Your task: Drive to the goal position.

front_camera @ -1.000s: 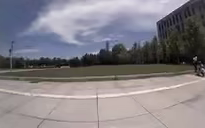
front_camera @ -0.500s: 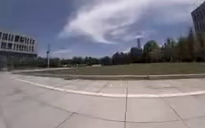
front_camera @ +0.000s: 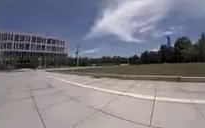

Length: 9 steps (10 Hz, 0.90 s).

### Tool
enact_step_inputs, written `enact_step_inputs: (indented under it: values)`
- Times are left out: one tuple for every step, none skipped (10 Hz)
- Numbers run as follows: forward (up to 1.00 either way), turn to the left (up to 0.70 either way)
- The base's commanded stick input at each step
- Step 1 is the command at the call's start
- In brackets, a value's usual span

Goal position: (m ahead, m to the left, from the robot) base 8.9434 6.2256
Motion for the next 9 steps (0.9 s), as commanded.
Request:
enact_step_inputs:
  values:
    - [0.89, 0.36]
    - [1.0, 0.4]
    - [1.0, 0.24]
    - [1.0, 0.0]
    - [1.0, 0.0]
    - [1.0, 0.0]
    - [1.0, 0.0]
    - [1.0, 0.0]
    - [1.0, 0.0]
